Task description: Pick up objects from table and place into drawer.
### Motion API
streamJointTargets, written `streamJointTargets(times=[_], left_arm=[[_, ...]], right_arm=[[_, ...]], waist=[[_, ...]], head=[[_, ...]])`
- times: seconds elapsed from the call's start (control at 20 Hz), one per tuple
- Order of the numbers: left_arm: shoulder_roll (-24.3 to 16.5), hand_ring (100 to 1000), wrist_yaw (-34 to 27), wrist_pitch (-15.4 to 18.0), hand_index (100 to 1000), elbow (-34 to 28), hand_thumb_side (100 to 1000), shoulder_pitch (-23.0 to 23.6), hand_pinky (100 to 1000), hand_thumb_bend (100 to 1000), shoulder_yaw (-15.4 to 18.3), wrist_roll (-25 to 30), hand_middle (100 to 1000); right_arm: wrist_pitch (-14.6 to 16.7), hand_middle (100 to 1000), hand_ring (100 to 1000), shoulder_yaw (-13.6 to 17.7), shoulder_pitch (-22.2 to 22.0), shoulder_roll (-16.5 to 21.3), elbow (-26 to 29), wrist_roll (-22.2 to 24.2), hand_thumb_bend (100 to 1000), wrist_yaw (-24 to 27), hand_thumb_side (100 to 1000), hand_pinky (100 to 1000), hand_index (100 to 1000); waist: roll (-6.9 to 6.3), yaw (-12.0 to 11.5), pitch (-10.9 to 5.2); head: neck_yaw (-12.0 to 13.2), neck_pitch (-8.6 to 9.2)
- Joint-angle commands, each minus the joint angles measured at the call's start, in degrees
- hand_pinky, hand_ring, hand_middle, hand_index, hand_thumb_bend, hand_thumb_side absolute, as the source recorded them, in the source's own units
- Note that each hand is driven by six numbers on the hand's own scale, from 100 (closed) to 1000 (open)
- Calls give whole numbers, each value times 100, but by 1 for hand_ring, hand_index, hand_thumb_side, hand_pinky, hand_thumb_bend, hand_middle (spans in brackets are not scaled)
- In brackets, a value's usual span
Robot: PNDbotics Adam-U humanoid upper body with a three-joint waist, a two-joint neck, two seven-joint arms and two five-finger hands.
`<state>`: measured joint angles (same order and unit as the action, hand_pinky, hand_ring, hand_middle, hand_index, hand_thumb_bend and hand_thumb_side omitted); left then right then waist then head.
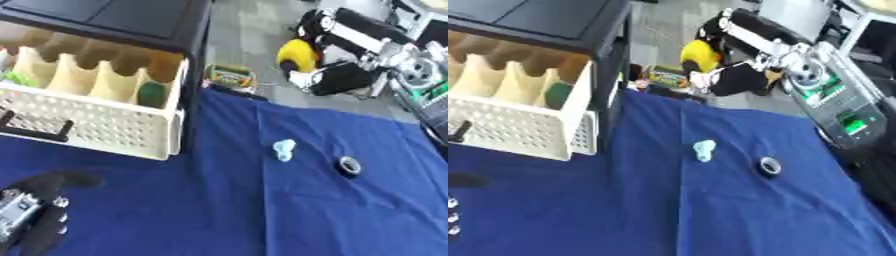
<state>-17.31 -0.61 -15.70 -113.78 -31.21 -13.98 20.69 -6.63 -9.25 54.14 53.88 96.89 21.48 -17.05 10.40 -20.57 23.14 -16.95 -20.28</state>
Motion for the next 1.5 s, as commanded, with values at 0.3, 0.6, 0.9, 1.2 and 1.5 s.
streamJointTargets(times=[0.3, 0.6, 0.9, 1.2, 1.5], left_arm=[[39, 100, -75, -87, 768, -82, 1000, -74, 100, 100, 14, 64, 100], [76, 100, -119, -96, 768, -82, 1000, -148, 100, 100, -35, 133, 100], [112, 100, -109, -136, 769, -82, 1000, -182, 100, 100, -69, 214, 100], [152, 100, -105, -230, 769, -82, 1000, -229, 100, 100, -111, 295, 100], [234, 100, -117, -295, 768, -82, 1000, -252, 100, 105, -132, 354, 100]], right_arm=[[-115, 236, 550, -27, 542, -207, 95, 53, 100, 105, 361, 386, 516], [-207, 228, 547, -60, 885, -509, -113, 45, 100, 91, 368, 383, 511], [-239, 225, 546, -79, 1032, -655, -264, -13, 100, 32, 363, 381, 509], [-244, 226, 547, -140, 1198, -852, -310, -62, 100, 86, 355, 380, 512], [-194, 226, 549, -272, 1310, -1032, -411, -222, 100, 77, 356, 379, 513]], waist=[[17, -93, -210], [65, -200, -234], [112, -264, -237], [236, -386, -242], [255, -468, -247]], head=[[-88, 10], [-189, 43], [-212, 64], [-256, 112], [-327, 136]])
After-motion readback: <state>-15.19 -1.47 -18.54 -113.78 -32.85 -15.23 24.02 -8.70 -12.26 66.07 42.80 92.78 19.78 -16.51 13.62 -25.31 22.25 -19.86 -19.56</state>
